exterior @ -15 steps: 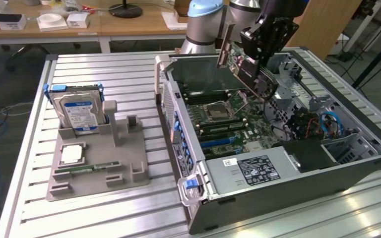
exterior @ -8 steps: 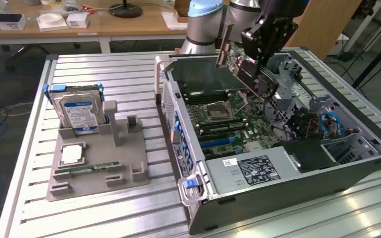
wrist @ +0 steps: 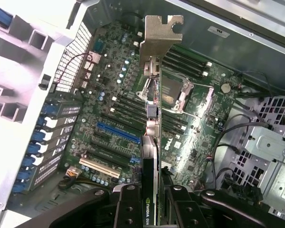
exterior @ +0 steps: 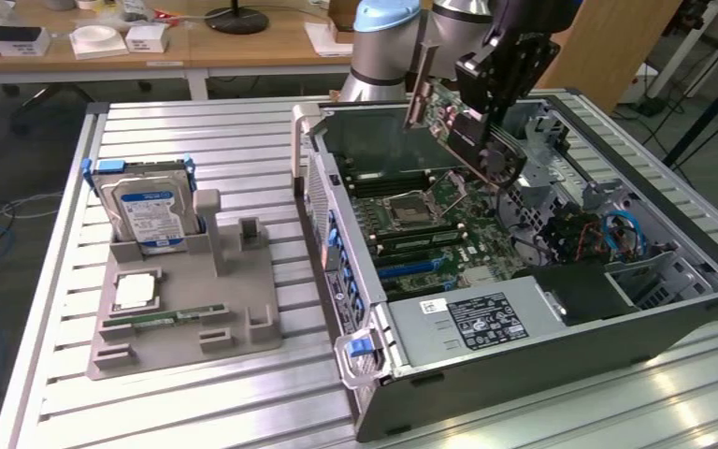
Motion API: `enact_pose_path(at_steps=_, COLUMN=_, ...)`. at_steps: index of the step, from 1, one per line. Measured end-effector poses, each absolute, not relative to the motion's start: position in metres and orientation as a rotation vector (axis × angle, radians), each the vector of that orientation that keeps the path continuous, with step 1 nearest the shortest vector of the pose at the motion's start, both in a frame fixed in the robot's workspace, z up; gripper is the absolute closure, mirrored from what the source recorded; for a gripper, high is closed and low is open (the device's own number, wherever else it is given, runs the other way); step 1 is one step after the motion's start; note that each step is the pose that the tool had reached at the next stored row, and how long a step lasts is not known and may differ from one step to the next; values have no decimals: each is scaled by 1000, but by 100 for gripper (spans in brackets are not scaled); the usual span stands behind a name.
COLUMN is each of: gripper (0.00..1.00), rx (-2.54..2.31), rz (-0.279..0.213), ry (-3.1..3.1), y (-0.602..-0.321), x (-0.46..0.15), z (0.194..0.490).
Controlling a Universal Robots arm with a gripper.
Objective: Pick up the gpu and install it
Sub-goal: 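Insert the gpu into the slot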
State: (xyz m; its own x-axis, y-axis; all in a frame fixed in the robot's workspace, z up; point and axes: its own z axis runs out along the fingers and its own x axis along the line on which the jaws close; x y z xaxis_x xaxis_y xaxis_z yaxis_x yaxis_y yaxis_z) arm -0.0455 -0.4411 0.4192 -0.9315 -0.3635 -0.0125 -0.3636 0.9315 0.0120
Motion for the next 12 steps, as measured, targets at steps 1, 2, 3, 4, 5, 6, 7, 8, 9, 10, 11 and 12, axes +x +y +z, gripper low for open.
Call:
enact_pose_path(at_steps=1, gripper=74, rx=-586, rz=22, ry=3076, y=-441, x=-45, z=419)
enact_pose_path(at_steps=2, gripper=74, rx=-592, rz=22, ry=3075, y=-441, x=-45, z=419)
enact_pose_path(at_steps=3, gripper=74, rx=-599, rz=22, ry=3074, y=-441, x=-45, z=419)
enact_pose_path(at_steps=4, gripper=74, rx=-606, rz=22, ry=3073, y=-441, x=-45, z=419)
enact_pose_path(at_steps=5, gripper=74, rx=-612, rz=22, ry=3071, y=-441, x=-45, z=419)
enact_pose_path(at_steps=6, gripper=74, rx=-619, rz=22, ry=3070, y=-441, x=-45, z=419)
enact_pose_path(at_steps=7, gripper=74, rx=-626, rz=22, ry=3069, y=-441, x=-45, z=419)
enact_pose_path(at_steps=8, gripper=74, rx=-632, rz=22, ry=3067, y=-441, x=-45, z=419)
enact_pose_path(at_steps=9, gripper=74, rx=-639, rz=22, ry=3066, y=-441, x=-45, z=419)
enact_pose_path(at_steps=10, gripper=74, rx=-646, rz=22, ry=3064, y=-441, x=-45, z=419)
enact_pose_path(at_steps=11, gripper=74, rx=-653, rz=22, ry=3063, y=-441, x=-45, z=419)
enact_pose_path(at_steps=12, gripper=74, rx=-659, rz=23, ry=3062, y=-441, x=-45, z=419)
